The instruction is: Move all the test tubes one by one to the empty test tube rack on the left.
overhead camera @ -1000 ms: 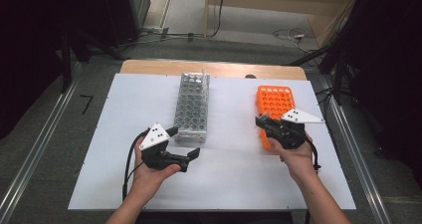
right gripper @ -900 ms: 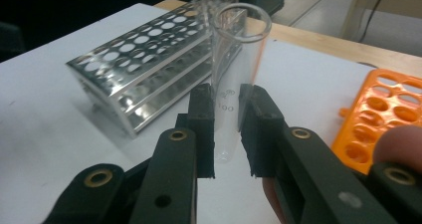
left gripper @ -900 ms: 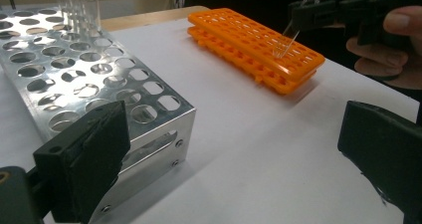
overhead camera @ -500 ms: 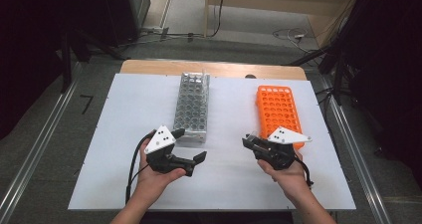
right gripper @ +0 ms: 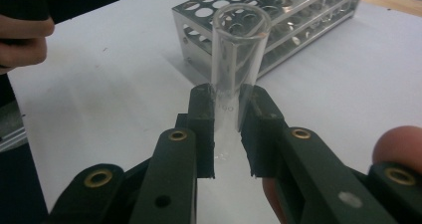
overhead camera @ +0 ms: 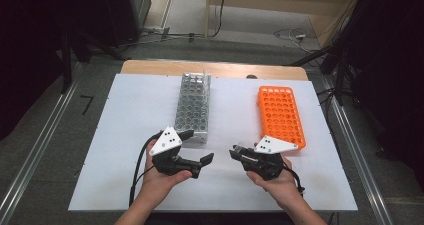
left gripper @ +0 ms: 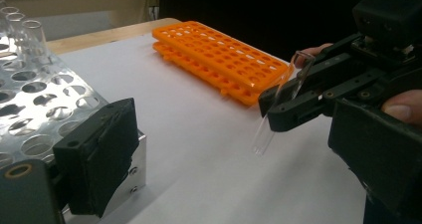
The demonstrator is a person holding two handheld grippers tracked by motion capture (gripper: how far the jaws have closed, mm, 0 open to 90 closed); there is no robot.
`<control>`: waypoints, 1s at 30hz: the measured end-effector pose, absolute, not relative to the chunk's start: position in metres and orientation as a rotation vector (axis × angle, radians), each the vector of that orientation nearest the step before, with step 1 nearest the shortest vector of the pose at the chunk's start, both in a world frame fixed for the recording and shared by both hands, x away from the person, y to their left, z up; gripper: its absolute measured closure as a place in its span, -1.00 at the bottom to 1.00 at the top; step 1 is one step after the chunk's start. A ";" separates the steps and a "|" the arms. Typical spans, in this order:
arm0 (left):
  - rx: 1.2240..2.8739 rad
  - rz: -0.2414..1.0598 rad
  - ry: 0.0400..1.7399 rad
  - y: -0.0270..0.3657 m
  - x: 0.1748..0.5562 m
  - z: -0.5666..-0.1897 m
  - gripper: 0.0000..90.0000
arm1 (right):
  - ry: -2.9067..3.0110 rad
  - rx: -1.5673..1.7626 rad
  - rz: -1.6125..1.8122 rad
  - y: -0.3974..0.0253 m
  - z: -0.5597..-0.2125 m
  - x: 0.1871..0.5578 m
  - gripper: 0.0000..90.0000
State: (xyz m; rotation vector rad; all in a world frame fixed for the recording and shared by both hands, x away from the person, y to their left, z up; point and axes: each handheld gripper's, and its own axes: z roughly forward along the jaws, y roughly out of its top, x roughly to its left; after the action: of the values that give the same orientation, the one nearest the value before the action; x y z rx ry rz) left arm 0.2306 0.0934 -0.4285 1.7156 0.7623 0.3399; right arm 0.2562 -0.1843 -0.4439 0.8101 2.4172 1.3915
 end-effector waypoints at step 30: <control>1.776 0.211 0.579 0.060 0.228 -0.428 0.20 | 2.499 0.705 1.404 -0.152 -0.446 0.238 0.65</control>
State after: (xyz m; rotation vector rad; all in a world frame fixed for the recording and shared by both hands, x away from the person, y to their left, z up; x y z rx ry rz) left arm 0.2276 0.0597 -0.4283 1.7762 0.5790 0.2108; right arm 0.2385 -0.1524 -0.4458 0.7048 2.4986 1.4039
